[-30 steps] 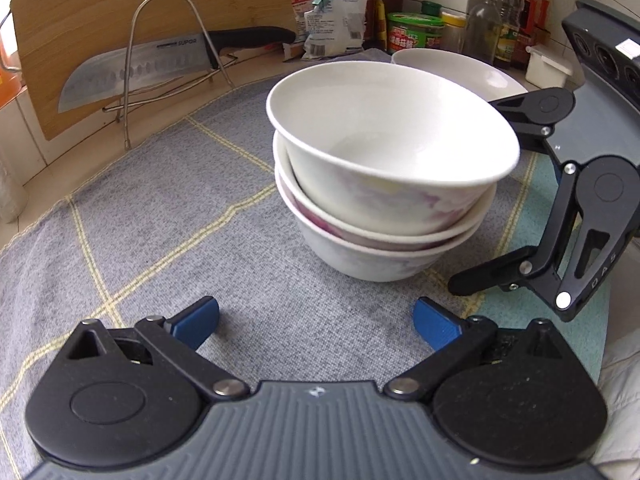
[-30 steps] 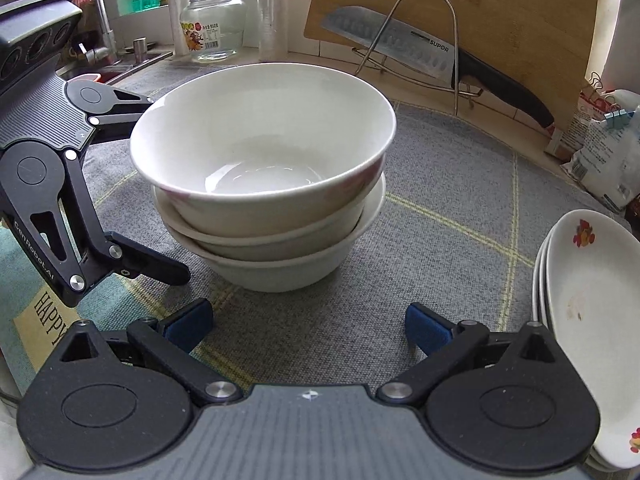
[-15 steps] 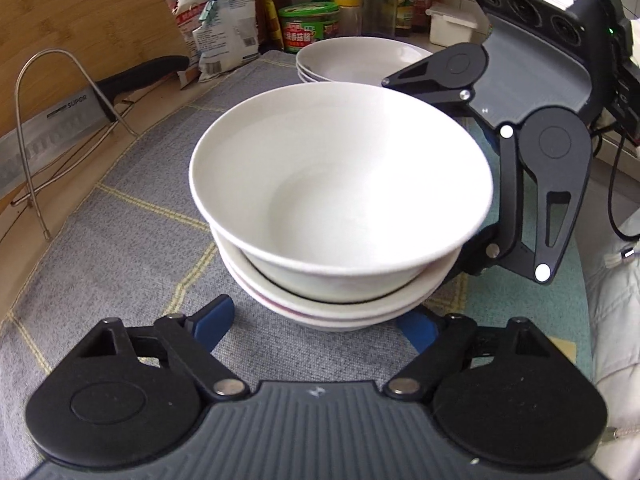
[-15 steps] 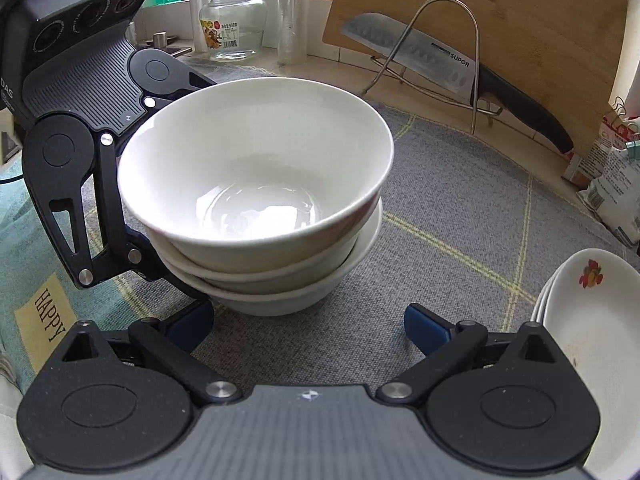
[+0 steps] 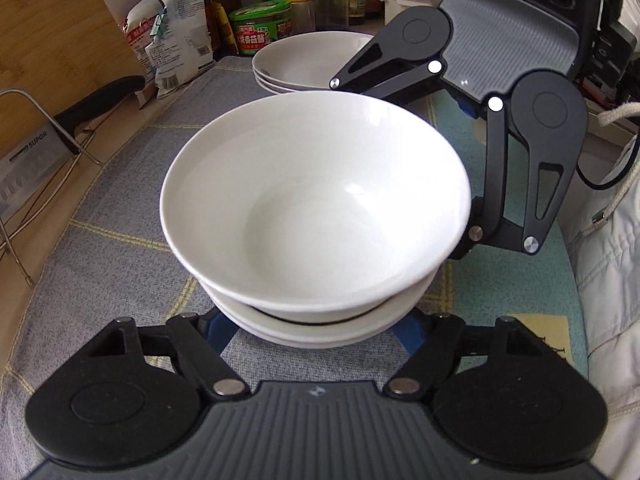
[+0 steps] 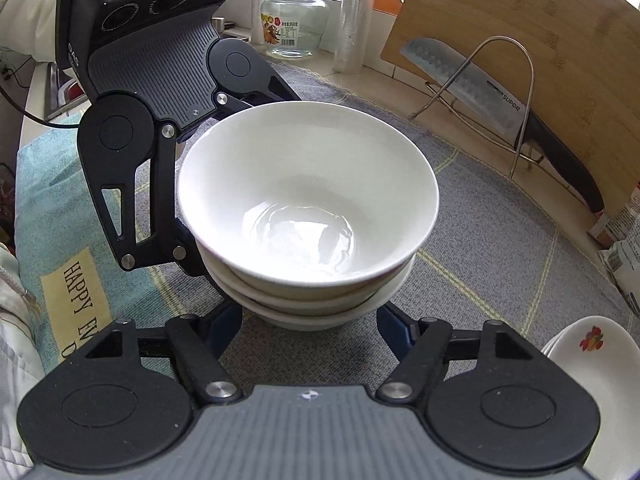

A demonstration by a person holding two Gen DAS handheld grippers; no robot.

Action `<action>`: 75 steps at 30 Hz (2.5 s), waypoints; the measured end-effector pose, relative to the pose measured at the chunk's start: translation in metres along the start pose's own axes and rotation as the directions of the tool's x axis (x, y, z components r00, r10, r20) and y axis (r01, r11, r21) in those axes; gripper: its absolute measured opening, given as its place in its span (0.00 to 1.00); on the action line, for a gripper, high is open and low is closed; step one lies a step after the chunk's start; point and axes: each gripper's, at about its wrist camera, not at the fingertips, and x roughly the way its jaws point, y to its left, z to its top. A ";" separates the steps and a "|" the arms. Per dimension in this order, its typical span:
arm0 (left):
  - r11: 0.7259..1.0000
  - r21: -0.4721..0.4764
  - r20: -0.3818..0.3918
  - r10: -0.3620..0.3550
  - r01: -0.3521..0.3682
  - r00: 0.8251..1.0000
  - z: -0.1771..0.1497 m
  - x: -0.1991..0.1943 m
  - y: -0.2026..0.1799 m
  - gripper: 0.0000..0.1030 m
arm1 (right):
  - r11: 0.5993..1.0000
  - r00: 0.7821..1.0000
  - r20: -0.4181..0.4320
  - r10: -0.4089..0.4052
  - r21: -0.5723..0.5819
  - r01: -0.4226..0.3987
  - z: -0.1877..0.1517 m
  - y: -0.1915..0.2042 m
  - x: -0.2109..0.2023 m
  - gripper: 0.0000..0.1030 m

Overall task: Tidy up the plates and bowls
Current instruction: 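Lift the bowl stack with both tools and carry it over the plate stack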

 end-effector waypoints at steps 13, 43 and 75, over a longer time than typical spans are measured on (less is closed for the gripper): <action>0.998 0.056 -0.015 -0.029 0.030 0.999 -0.002 -0.003 0.002 0.77 | 0.998 0.999 -0.028 0.043 -0.041 -0.045 0.005 -0.006 0.003 0.76; 0.994 0.107 -0.056 -0.012 0.018 0.998 0.020 -0.012 -0.012 0.76 | 0.997 0.997 -0.051 0.057 -0.051 -0.059 0.011 -0.005 -0.014 0.77; 0.956 0.292 0.003 -0.008 0.007 1.000 0.169 0.050 -0.022 0.76 | 0.992 0.993 -0.036 -0.116 0.040 0.117 -0.057 -0.109 -0.105 0.77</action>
